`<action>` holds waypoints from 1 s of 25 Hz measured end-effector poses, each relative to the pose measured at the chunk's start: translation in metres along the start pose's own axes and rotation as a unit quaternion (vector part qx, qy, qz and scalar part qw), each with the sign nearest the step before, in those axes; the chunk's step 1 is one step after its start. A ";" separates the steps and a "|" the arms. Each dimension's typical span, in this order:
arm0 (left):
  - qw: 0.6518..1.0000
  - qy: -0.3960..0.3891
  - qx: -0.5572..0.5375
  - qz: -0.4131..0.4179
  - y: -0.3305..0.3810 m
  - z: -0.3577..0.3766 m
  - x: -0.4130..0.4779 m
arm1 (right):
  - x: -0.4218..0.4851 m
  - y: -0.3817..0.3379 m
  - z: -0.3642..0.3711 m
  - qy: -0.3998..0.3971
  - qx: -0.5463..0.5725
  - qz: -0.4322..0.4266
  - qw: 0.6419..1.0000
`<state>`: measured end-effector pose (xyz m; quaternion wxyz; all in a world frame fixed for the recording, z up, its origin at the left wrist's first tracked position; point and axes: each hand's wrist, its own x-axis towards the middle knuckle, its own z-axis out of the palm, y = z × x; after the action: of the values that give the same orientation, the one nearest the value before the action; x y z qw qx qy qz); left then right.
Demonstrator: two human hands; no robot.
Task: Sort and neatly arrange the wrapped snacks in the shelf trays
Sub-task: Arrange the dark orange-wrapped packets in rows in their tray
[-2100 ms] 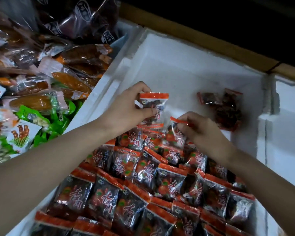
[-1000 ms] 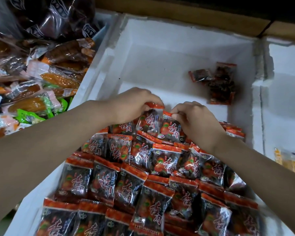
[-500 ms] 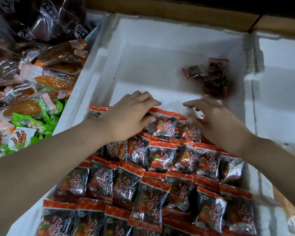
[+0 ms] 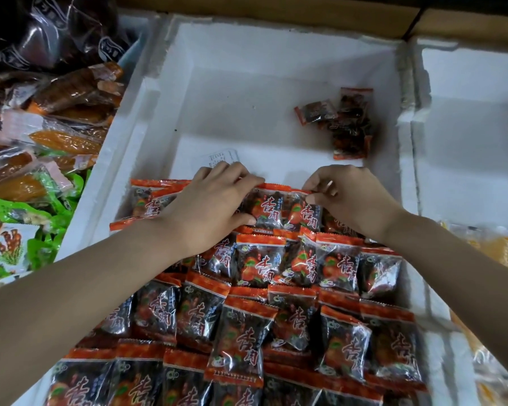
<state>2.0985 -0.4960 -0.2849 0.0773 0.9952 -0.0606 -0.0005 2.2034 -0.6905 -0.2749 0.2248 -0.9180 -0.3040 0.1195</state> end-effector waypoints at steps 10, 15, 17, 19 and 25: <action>0.999 0.042 -0.024 0.012 0.011 -0.008 0.017 | -0.010 0.022 0.000 0.103 0.006 -0.036 0.994; 0.996 0.047 -0.074 0.008 0.021 0.001 0.094 | 0.033 0.045 -0.006 0.147 -0.020 0.084 0.985; 0.995 0.037 -0.090 -0.012 0.020 0.010 0.125 | 0.052 0.052 -0.007 0.148 0.019 0.129 0.980; 0.992 0.028 -0.118 -0.038 0.018 0.021 0.151 | 0.066 0.057 -0.007 0.140 0.054 0.163 0.975; 0.989 -0.007 -0.139 -0.056 0.009 0.035 0.195 | 0.078 0.064 -0.004 0.137 0.020 0.142 0.980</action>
<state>2.2910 -0.5337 -0.3161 0.2146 0.9765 -0.0050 -0.0207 2.2988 -0.6897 -0.3092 0.2635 -0.9549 -0.1339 0.0296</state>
